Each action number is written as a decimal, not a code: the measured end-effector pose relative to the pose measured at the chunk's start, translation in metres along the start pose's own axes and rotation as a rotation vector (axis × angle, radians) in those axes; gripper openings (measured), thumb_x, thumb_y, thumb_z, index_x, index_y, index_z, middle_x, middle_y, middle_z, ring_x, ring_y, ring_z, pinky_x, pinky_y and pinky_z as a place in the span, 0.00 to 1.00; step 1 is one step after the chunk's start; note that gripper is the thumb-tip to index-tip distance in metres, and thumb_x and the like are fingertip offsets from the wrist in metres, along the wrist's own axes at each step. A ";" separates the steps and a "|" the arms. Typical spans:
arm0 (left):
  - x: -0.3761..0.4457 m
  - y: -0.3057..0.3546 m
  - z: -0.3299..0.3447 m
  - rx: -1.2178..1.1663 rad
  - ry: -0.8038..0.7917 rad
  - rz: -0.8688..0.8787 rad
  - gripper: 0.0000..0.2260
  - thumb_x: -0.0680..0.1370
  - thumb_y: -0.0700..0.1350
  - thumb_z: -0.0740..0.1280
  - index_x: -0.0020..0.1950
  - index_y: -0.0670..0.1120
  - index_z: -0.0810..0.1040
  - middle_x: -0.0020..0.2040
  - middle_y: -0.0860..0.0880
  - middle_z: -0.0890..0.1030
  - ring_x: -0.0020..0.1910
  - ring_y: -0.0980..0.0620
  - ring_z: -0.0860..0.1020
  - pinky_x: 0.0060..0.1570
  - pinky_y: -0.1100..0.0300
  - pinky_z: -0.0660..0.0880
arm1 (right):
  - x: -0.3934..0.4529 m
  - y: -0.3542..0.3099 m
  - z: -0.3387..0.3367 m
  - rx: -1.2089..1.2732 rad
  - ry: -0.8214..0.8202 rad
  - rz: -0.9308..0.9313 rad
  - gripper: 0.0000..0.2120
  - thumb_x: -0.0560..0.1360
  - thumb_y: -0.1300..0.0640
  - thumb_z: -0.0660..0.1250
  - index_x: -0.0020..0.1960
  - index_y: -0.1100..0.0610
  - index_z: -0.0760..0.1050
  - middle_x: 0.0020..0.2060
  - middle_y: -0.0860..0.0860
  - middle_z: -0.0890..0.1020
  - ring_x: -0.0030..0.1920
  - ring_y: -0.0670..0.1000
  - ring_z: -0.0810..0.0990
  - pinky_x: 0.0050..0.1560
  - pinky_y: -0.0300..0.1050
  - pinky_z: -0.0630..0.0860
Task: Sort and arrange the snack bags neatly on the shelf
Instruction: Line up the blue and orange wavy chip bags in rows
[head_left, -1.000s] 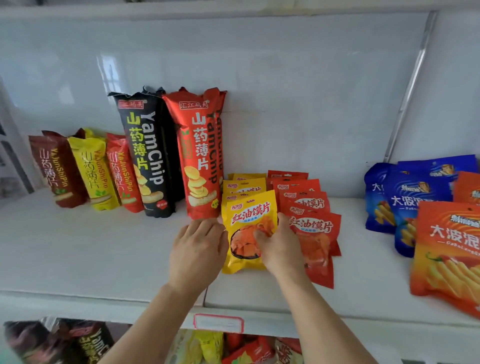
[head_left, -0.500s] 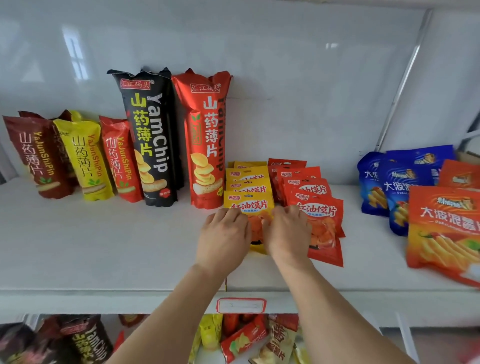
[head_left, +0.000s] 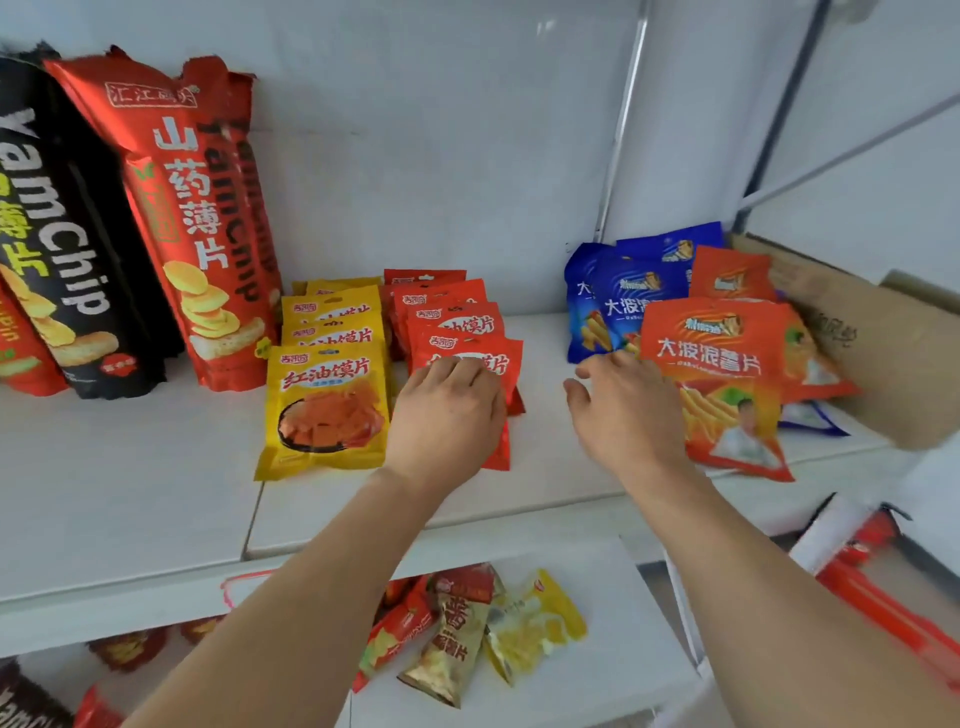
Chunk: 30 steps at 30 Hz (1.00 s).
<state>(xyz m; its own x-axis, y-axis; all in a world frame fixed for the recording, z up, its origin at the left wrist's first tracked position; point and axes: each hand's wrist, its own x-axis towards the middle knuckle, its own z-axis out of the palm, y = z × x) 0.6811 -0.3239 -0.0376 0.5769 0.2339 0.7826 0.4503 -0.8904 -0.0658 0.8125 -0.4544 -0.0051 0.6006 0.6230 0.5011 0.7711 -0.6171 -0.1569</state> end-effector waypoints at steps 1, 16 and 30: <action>0.007 0.014 0.007 0.001 0.007 0.003 0.09 0.78 0.45 0.65 0.42 0.44 0.82 0.41 0.47 0.82 0.41 0.43 0.80 0.41 0.52 0.76 | 0.003 0.018 -0.004 0.016 0.025 0.014 0.13 0.79 0.48 0.62 0.57 0.54 0.79 0.53 0.54 0.80 0.53 0.59 0.76 0.51 0.51 0.71; 0.080 0.166 0.082 -0.534 -0.558 -0.738 0.30 0.79 0.66 0.61 0.74 0.49 0.68 0.69 0.49 0.76 0.66 0.46 0.75 0.62 0.50 0.73 | 0.025 0.201 -0.013 0.326 -0.087 0.399 0.30 0.78 0.34 0.58 0.69 0.55 0.66 0.63 0.56 0.75 0.63 0.59 0.74 0.57 0.53 0.73; 0.117 0.163 0.122 -1.009 -0.362 -1.005 0.27 0.73 0.51 0.78 0.68 0.53 0.70 0.57 0.54 0.83 0.52 0.53 0.82 0.51 0.56 0.80 | 0.095 0.230 -0.012 0.502 -0.085 0.406 0.20 0.80 0.40 0.59 0.65 0.50 0.72 0.59 0.49 0.80 0.58 0.54 0.78 0.50 0.48 0.72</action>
<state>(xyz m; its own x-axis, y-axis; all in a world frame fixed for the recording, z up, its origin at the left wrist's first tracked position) 0.9049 -0.3937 -0.0317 0.5198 0.8536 0.0330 0.1880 -0.1520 0.9703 1.0444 -0.5428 0.0165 0.8638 0.4357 0.2528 0.4720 -0.5247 -0.7084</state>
